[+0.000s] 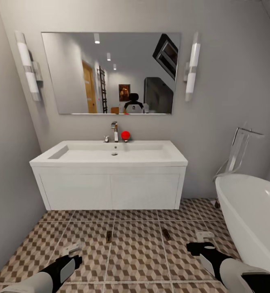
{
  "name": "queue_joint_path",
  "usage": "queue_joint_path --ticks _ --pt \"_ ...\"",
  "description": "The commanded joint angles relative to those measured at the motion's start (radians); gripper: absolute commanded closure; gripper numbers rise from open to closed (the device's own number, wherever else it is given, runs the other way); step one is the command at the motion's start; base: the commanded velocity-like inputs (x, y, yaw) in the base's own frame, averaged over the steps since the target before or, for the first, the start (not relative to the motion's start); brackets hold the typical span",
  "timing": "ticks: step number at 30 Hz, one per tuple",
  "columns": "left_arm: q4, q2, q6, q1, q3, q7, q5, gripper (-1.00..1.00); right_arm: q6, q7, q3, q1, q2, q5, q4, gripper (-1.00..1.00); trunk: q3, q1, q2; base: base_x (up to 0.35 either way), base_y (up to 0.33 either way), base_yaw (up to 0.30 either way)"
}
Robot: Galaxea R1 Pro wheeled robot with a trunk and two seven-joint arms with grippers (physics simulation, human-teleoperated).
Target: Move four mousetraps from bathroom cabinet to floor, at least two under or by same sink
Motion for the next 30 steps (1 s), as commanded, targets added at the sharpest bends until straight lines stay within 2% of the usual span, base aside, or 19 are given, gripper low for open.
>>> queue_joint_path --ticks 1,7,19,22,23,30 --pt "-0.002 0.000 0.007 0.000 -0.009 0.005 0.007 -1.00 -0.003 -0.003 0.006 -0.001 0.000 -0.001 0.003 -1.00 0.002 -0.004 0.007 0.000 0.000 0.000" --pt "0.049 0.011 -0.006 0.001 -0.009 0.002 0.014 -1.00 -0.010 -0.006 0.007 0.079 -0.001 0.000 0.005 -1.00 0.021 -0.027 0.049 0.000 0.000 0.000" --pt "0.075 0.013 -0.019 0.023 -0.009 0.001 0.015 -1.00 -0.014 -0.023 0.007 0.126 -0.022 -0.003 0.006 -1.00 0.059 -0.073 0.133 0.000 0.000 0.000" --pt "0.077 0.011 -0.019 0.046 -0.009 0.000 0.015 -1.00 -0.014 -0.024 0.007 0.155 -0.024 -0.004 0.006 -1.00 0.068 -0.085 0.154 0.000 0.000 0.000" --pt "0.077 0.005 -0.020 0.074 -0.009 0.000 0.013 -1.00 -0.014 -0.025 0.007 0.188 -0.025 -0.005 0.006 -1.00 0.071 -0.088 0.161 0.000 0.000 0.000" --pt "0.078 -0.011 -0.024 0.147 -0.009 -0.017 0.012 -1.00 -0.015 -0.025 0.006 0.256 -0.025 -0.012 0.006 -1.00 0.093 -0.115 0.210 0.000 0.000 0.000"
